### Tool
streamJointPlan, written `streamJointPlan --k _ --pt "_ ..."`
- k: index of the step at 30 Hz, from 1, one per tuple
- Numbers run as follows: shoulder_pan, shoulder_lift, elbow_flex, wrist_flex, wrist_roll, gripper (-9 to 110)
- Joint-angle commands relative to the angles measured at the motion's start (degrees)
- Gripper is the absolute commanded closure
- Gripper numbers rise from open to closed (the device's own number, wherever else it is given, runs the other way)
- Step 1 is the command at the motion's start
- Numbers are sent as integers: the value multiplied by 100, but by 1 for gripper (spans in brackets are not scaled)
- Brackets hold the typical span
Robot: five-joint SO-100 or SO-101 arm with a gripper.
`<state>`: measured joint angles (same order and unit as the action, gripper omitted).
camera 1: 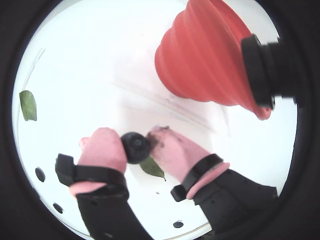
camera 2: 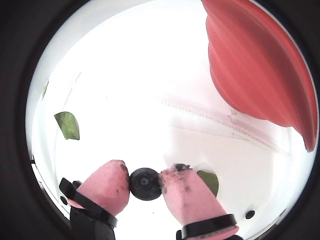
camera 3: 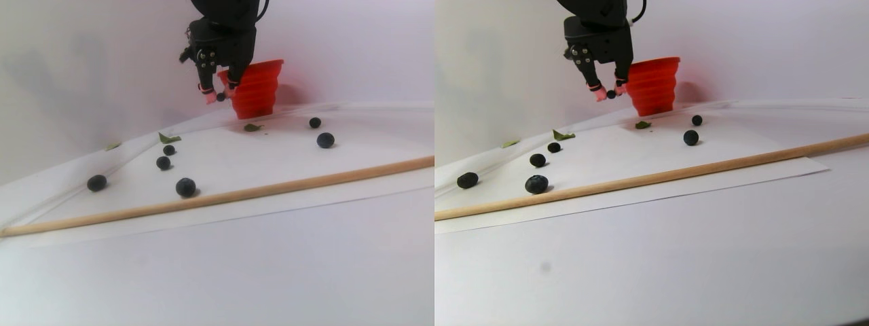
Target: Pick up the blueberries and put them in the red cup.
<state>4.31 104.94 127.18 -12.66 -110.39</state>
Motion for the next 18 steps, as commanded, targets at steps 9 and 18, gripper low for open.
streamJointPlan --k 9,18 --pt "-193 1143 -26 272 141 90" --pt "-123 1345 -158 378 185 90"
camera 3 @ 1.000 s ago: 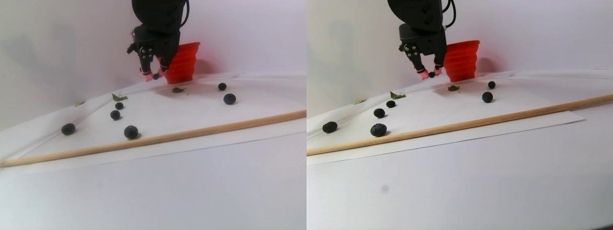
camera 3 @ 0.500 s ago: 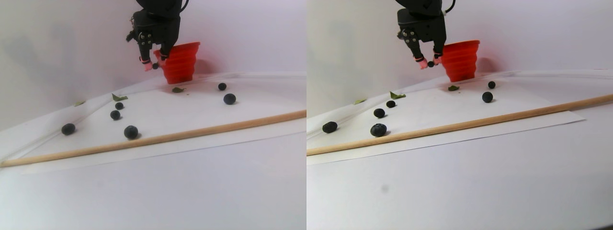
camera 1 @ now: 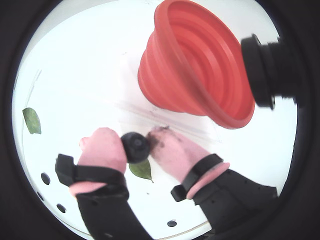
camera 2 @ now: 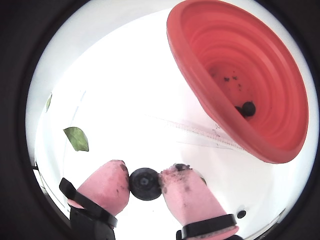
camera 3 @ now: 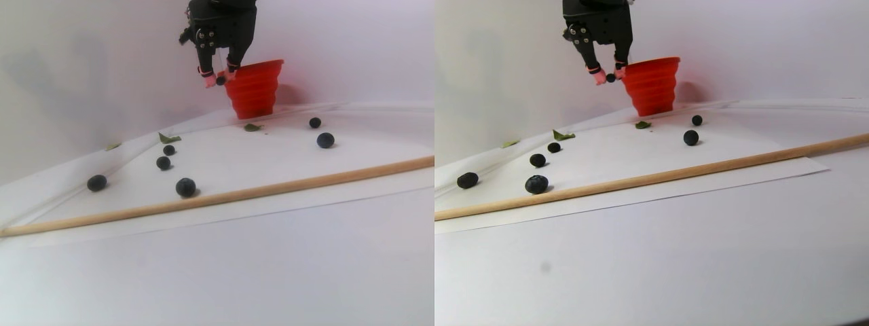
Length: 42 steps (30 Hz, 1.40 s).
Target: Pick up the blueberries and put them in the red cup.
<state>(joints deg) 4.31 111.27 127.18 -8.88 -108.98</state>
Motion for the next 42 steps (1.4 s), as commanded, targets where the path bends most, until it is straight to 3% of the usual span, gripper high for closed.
streamJointPlan --k 1,42 --pt "-114 712 -176 0 53 90" --pt "255 932 -1134 185 246 90"
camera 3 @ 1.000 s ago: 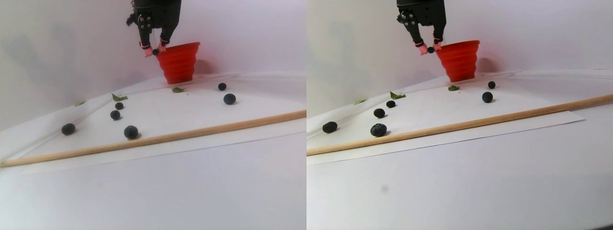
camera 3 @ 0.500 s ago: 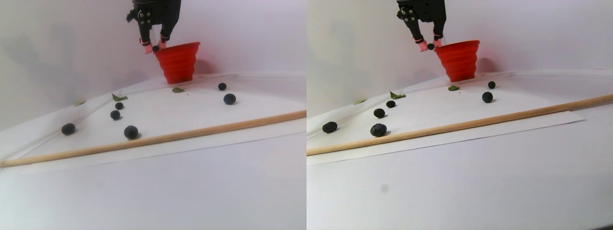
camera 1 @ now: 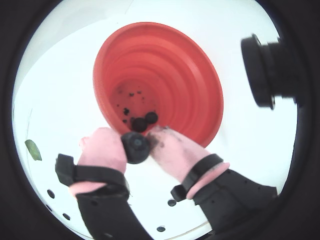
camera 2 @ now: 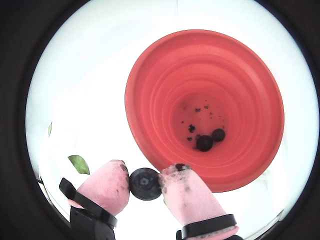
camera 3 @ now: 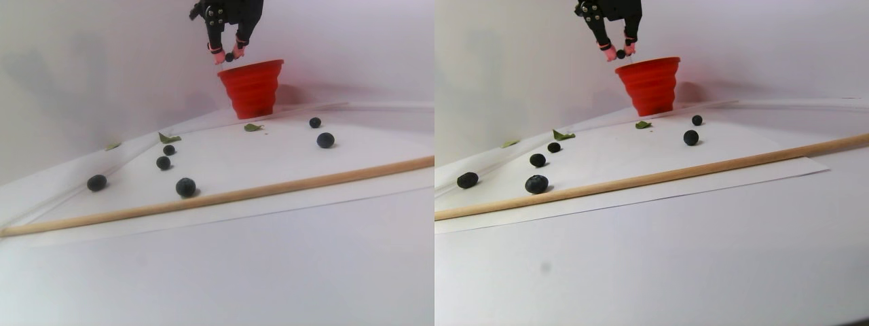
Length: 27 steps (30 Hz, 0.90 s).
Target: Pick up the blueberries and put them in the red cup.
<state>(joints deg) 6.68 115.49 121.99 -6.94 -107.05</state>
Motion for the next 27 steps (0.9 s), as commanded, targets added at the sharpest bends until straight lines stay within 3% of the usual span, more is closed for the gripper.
streamJointPlan --k 1,27 --pt "44 475 -659 -9 62 90" --pt "352 167 -861 -325 -18 84"
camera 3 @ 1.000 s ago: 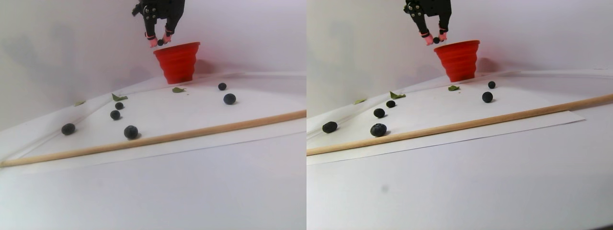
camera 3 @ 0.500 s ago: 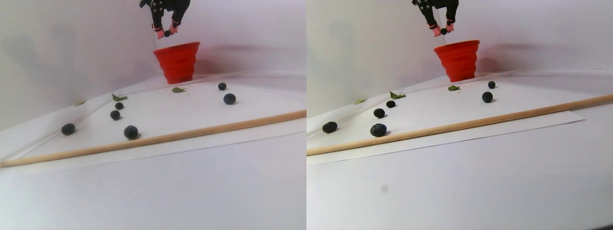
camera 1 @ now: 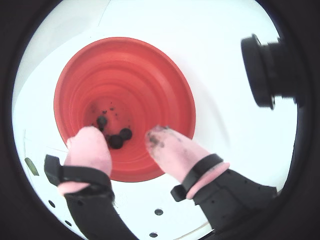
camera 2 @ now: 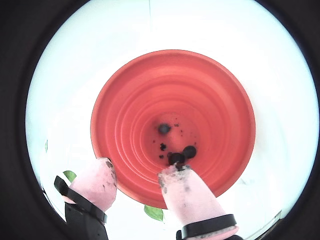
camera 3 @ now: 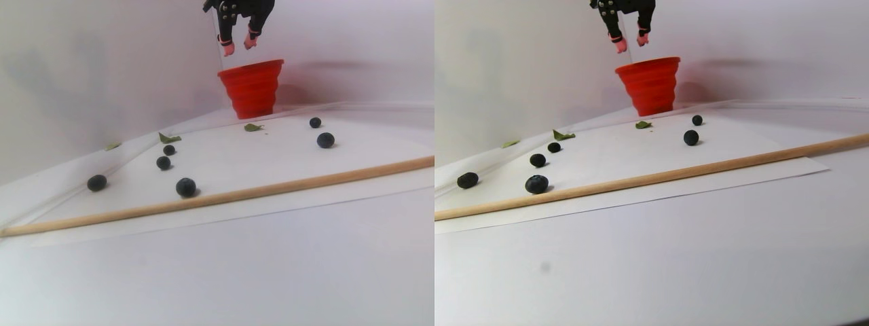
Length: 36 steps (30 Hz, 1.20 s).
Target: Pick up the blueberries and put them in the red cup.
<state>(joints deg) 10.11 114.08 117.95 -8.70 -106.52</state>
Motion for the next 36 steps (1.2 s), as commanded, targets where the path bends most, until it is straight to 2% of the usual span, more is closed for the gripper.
streamJointPlan --k 1,36 --pt "18 352 -431 -132 -79 84" --pt "606 1433 492 536 -88 86"
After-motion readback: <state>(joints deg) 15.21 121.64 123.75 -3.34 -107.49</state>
